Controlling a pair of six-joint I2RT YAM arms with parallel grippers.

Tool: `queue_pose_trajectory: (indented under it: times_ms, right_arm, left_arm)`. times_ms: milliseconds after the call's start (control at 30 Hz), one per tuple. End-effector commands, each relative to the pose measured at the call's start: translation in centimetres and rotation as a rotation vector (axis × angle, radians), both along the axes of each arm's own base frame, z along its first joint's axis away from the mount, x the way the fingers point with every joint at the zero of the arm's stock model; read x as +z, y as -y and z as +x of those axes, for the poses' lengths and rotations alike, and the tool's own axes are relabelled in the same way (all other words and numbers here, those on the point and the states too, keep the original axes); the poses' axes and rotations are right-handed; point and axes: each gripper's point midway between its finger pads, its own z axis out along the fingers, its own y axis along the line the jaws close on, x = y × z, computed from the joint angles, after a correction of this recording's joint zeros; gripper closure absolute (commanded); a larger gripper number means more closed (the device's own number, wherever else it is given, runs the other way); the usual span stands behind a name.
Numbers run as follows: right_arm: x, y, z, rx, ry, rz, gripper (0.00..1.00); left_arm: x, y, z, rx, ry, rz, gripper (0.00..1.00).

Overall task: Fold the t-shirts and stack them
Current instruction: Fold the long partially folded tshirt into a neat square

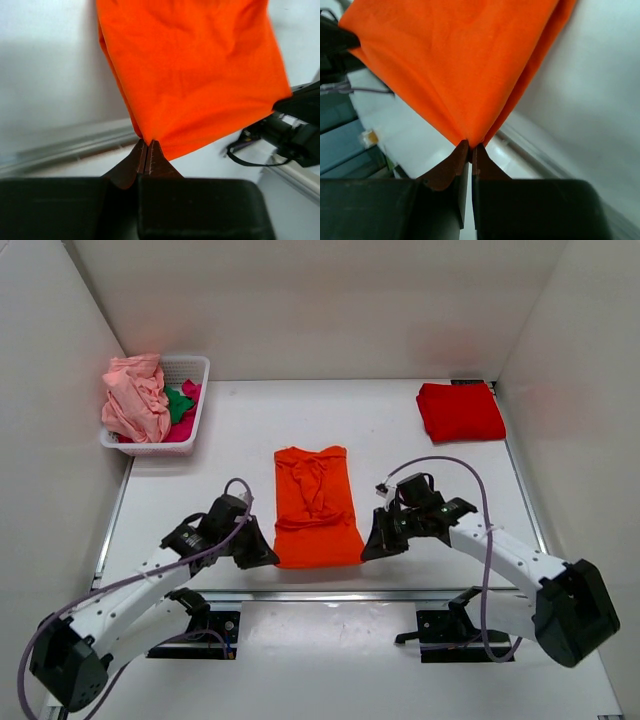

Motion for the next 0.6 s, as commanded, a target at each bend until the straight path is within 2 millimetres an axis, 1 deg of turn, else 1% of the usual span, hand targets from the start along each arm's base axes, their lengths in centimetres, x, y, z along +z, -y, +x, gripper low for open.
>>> queue_pose_trajectory:
  times_ms: [0, 33, 67, 167, 233, 300, 333, 367, 400, 433, 467, 500, 533, 567]
  right_arm:
    - [1.0, 0.7, -3.1, 0.020, -0.078, 0.009, 1.00]
    - [1.3, 0.7, -3.4, 0.022, -0.079, 0.018, 1.00]
    - [1.5, 0.7, -3.9, 0.026, -0.096, 0.020, 1.00]
    - [3.2, 0.4, -4.3, 0.044, -0.089, 0.055, 1.00]
    - [4.4, 0.3, -3.8, 0.044, -0.069, 0.075, 1.00]
    - [4.8, 0.6, -3.4, 0.041, -0.076, 0.068, 1.00]
    - [5.5, 0.5, -2.7, 0.037, -0.064, 0.079, 1.00]
    - [5.7, 0.6, -2.5, 0.035, -0.062, 0.078, 1.00]
    - [6.5, 0.5, -1.7, 0.036, -0.044, 0.086, 1.00]
    - [7.0, 0.4, -1.1, 0.042, -0.037, 0.086, 1.00]
    - [7.0, 0.4, -1.0, 0.044, -0.044, 0.080, 1.00]
    - [7.7, 0.4, -0.3, 0.050, -0.033, 0.081, 1.00]
    - [8.0, 0.4, 0.4, 0.047, -0.031, 0.078, 1.00]
    - [9.0, 0.2, 1.4, 0.058, 0.018, 0.087, 1.00]
  left_arm:
    - [0.4, -1.3, -2.4, 0.050, -0.082, 0.001, 1.00]
    - [1.3, -1.4, -2.1, 0.062, -0.057, -0.016, 1.00]
    - [1.6, -1.5, -2.3, 0.068, -0.064, -0.021, 1.00]
    - [3.6, -1.0, -2.0, 0.073, -0.039, -0.060, 1.00]
    - [4.4, -0.9, -1.6, 0.071, -0.029, -0.061, 1.00]
    - [5.5, -0.8, -0.8, 0.069, -0.008, -0.055, 1.00]
    - [6.4, -0.6, 0.0, 0.077, 0.016, -0.067, 1.00]
    - [6.6, -0.6, 0.4, 0.090, 0.016, -0.069, 1.00]
    - [7.2, -0.4, 0.8, 0.085, 0.025, -0.072, 1.00]
    - [8.1, -0.2, 1.5, 0.089, 0.042, -0.085, 1.00]
    - [8.1, -0.2, 1.8, 0.091, 0.039, -0.079, 1.00]
    - [8.7, -0.1, 2.4, 0.087, 0.053, -0.085, 1.00]
    - [8.7, 0.0, 2.9, 0.077, 0.053, -0.072, 1.00]
    - [8.9, 0.0, 3.4, 0.076, 0.062, -0.068, 1.00]
